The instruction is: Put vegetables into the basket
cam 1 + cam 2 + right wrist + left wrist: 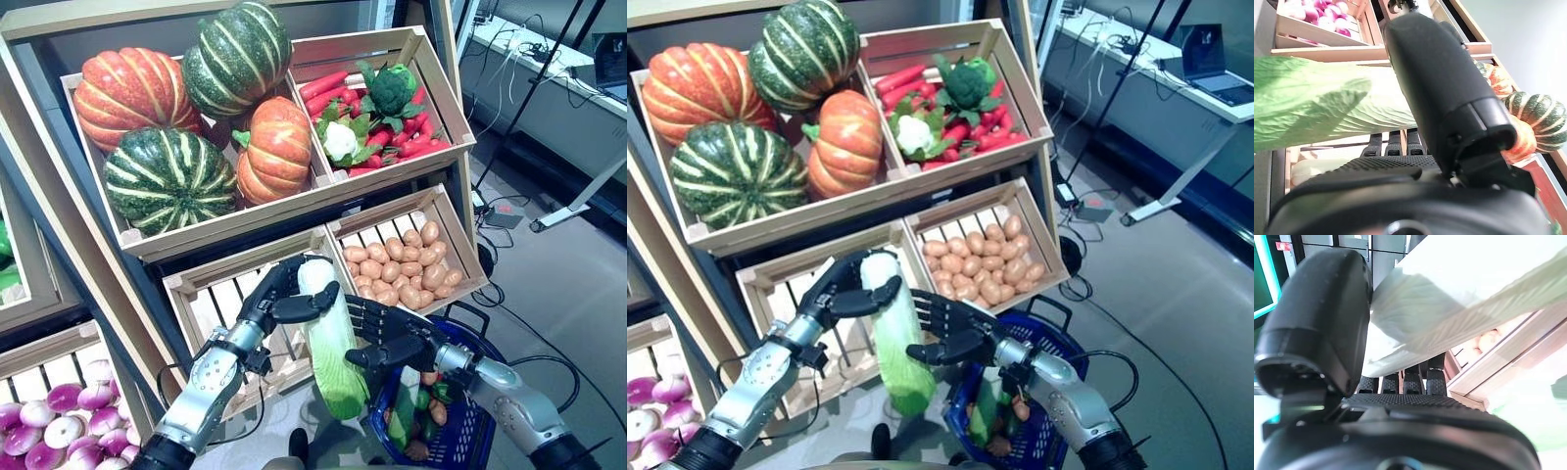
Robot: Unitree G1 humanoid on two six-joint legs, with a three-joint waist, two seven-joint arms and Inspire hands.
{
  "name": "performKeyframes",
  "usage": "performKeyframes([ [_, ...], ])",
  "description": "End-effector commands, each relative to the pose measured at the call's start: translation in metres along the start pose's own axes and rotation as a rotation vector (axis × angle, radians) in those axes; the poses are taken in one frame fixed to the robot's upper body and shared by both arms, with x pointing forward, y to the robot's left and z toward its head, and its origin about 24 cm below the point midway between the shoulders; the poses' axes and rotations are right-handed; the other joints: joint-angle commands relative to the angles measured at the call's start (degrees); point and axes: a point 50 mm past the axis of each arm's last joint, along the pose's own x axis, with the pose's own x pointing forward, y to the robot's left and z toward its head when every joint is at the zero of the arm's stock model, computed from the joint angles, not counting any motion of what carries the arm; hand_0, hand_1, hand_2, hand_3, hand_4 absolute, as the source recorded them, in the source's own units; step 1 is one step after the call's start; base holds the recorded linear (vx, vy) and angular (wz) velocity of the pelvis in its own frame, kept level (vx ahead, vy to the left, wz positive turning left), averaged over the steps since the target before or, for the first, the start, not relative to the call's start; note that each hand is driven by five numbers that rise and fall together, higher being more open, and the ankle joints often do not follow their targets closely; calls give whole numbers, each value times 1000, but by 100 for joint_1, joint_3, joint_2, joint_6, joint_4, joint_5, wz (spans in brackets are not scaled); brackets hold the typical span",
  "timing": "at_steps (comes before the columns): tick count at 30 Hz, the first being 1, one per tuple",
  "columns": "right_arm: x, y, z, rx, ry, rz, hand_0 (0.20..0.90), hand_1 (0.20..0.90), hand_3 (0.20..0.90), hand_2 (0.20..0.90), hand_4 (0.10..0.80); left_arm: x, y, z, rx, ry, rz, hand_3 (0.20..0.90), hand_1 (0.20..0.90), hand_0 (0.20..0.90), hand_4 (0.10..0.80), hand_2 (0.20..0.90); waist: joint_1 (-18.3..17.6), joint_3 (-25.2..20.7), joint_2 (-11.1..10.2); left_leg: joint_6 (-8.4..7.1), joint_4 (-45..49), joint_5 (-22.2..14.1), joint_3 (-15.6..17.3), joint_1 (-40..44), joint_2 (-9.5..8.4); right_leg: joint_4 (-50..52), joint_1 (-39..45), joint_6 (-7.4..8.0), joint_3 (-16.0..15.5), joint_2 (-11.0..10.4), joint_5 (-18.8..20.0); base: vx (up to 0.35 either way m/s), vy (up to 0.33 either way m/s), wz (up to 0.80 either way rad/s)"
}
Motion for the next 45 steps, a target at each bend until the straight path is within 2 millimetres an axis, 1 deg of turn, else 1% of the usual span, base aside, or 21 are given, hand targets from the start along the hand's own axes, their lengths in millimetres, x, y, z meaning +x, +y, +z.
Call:
performKeyframes([
  [1, 16, 18, 36, -40, -116, 168, 900, 900, 900, 900, 800, 23, -4, 63, -28, -337, -76, 300, 300, 300, 400, 300, 119, -452, -131, -190, 14, -865, 180, 510, 67, -135, -251, 236, 71, -292, 517, 18, 5, 3],
  [4, 17, 18, 25, 21, -78, 170, 900, 900, 900, 900, 800, 22, -8, 65, -62, -351, -97, 300, 300, 300, 400, 300, 113, -487, -128, -199, 14, -868, 167, 514, 75, -153, -250, 242, 83, -299, 529, 15, 6, 3],
  [10, 21, 20, 17, 90, -52, 175, 900, 900, 900, 900, 800, 23, -14, 68, -89, -375, -143, 300, 300, 300, 400, 300, 106, -490, -116, -200, 14, -855, 168, 501, 84, -157, -273, 240, 112, -301, 546, 0, 0, 1],
  [12, 22, 18, 15, 92, -33, 157, 900, 900, 900, 900, 800, 23, -15, 69, -94, -383, -164, 300, 300, 300, 400, 300, 96, -491, -111, -198, 14, -854, 172, 502, 86, -157, -275, 236, 125, -299, 545, 0, 0, 0],
  [16, 21, 16, 7, 99, 26, 143, 900, 900, 900, 900, 800, 23, -23, 73, -109, -390, -265, 300, 300, 300, 400, 300, 75, -499, -98, -204, 14, -848, 196, 499, 101, -150, -289, 239, 148, -295, 548, 0, 0, 0],
  [20, 19, 16, 1, 82, 94, 179, 900, 900, 900, 900, 800, 23, -32, 76, -86, -381, -363, 300, 300, 300, 400, 300, 40, -505, -88, -207, 14, -843, 207, 502, 111, -152, -291, 244, 182, -291, 548, 0, 0, 0],
  [24, 18, 15, 1, 62, 133, 202, 900, 900, 900, 900, 800, 23, -33, 77, -81, -382, -401, 300, 300, 300, 400, 300, 36, -527, -88, -210, 14, -841, 201, 497, 115, -164, -291, 249, 204, -290, 555, 0, 0, 0],
  [25, 17, 14, 1, 62, 141, 201, 867, 867, 867, 867, 778, 23, -33, 78, -81, -383, -405, 300, 300, 300, 400, 300, 36, -531, -89, -209, 14, -843, 200, 501, 117, -169, -286, 250, 210, -291, 554, 0, 0, 0],
  [26, 18, 14, 0, 62, 149, 196, 634, 634, 634, 634, 623, 24, -34, 78, -82, -384, -408, 300, 300, 300, 400, 300, 31, -539, -91, -209, 14, -846, 200, 502, 118, -169, -285, 250, 220, -291, 553, 0, 0, 0],
  [27, 18, 13, 0, 62, 152, 187, 375, 375, 375, 375, 450, 24, -34, 79, -82, -384, -410, 300, 300, 300, 400, 300, 28, -545, -92, -211, 14, -845, 201, 501, 118, -172, -286, 252, 225, -293, 556, 0, 0, 0],
  [28, 18, 12, 0, 67, 151, 178, 300, 300, 300, 300, 400, 24, -35, 79, -81, -385, -413, 300, 300, 300, 400, 300, 26, -551, -92, -212, 14, -846, 201, 501, 120, -174, -287, 254, 228, -294, 558, 0, 0, 0],
  [33, 17, 11, -2, 84, 127, 148, 300, 300, 300, 300, 400, 23, -37, 79, -74, -393, -413, 300, 300, 300, 400, 300, 1, -559, -81, -203, 14, -844, 205, 493, 123, -171, -309, 257, 261, -295, 568, 0, 0, 0],
  [39, 17, 10, 0, 125, 67, 90, 300, 300, 300, 300, 400, 21, -33, 79, -68, -391, -379, 300, 300, 300, 400, 300, -9, -550, -63, -194, 14, -843, 205, 490, 116, -176, -312, 257, 295, -297, 573, 0, 0, 0],
  [40, 16, 9, 1, 135, 53, 77, 300, 300, 300, 300, 400, 21, -32, 79, -70, -388, -365, 338, 338, 338, 425, 338, -11, -551, -58, -193, 14, -840, 207, 487, 116, -177, -315, 259, 296, -300, 577, 0, 0, 0],
  [41, 15, 7, 2, 155, 25, 56, 300, 300, 300, 300, 400, 20, -30, 77, -77, -380, -347, 420, 420, 420, 480, 420, -14, -547, -49, -194, 14, -838, 198, 483, 112, -177, -317, 261, 299, -299, 580, 0, 0, 0],
  [42, 15, 6, 2, 170, 2, 40, 300, 300, 300, 300, 400, 20, -28, 76, -80, -375, -330, 900, 900, 900, 800, 900, -16, -541, -43, -195, 14, -841, 194, 485, 109, -175, -315, 261, 300, -298, 577, 0, 0, 0],
  [45, 12, 3, 3, 192, -47, -17, 300, 300, 300, 300, 400, 18, -24, 73, -84, -364, -294, 900, 900, 900, 800, 900, -30, -532, -33, -187, 14, -849, 202, 491, 106, -179, -313, 265, 306, -296, 578, 0, 0, 0],
])
